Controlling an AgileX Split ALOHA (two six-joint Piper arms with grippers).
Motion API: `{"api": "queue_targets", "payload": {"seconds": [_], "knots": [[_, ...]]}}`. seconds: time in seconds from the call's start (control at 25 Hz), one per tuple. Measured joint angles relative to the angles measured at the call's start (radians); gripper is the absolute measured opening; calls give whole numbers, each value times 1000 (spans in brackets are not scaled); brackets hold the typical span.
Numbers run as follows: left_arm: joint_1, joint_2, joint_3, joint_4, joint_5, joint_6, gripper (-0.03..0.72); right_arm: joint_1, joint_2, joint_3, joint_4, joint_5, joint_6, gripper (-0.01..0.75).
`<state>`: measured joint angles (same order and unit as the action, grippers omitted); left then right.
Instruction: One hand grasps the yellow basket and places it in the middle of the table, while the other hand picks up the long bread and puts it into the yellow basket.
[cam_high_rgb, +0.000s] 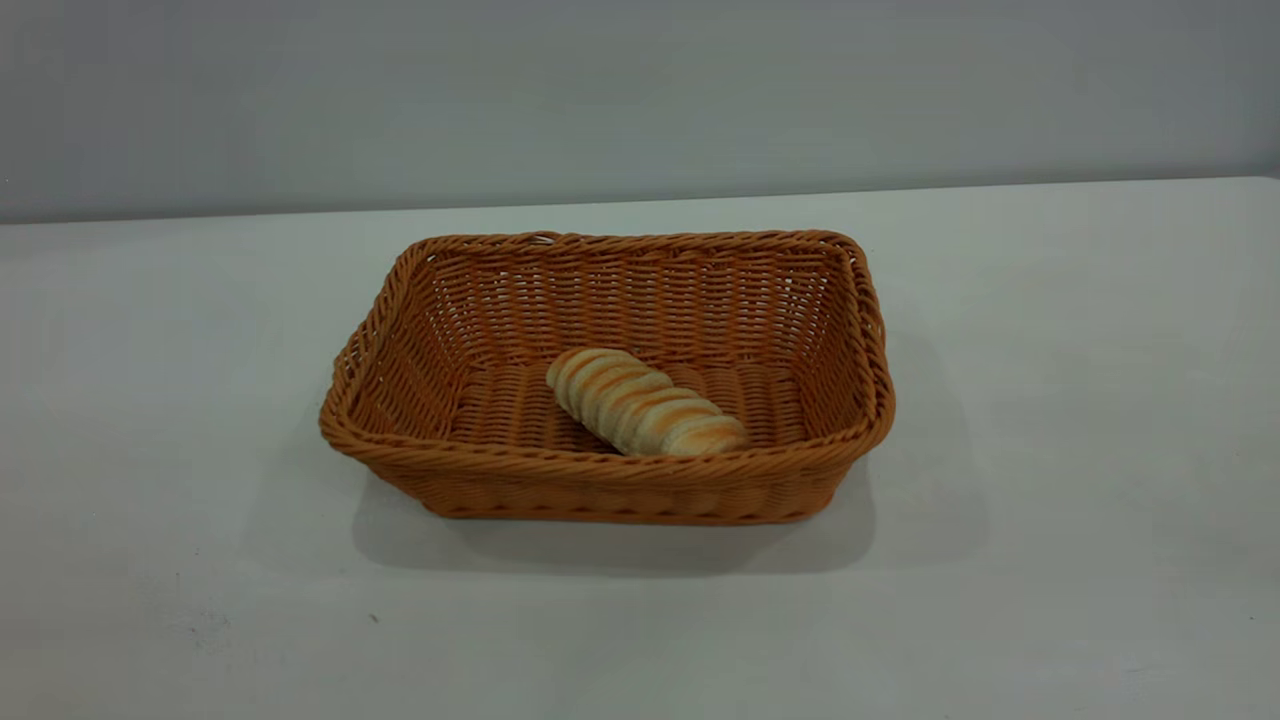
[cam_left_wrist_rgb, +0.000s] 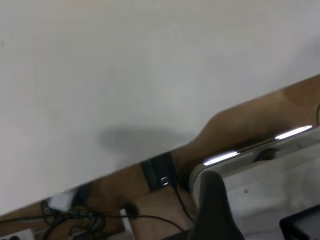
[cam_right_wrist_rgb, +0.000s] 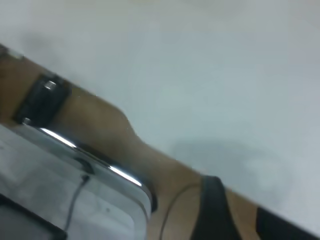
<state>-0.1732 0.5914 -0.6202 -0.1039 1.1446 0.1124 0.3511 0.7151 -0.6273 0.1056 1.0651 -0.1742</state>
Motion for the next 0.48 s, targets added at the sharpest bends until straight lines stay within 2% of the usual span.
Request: {"api": "queue_targets", "payload": {"seconds": [0.16, 0.48], "knots": [[0, -97, 84, 0, -14, -20, 584, 0, -171, 137, -33, 32, 29, 579], [0, -241, 132, 0, -21, -24, 584, 0, -374, 156, -35, 50, 32, 579]]}}
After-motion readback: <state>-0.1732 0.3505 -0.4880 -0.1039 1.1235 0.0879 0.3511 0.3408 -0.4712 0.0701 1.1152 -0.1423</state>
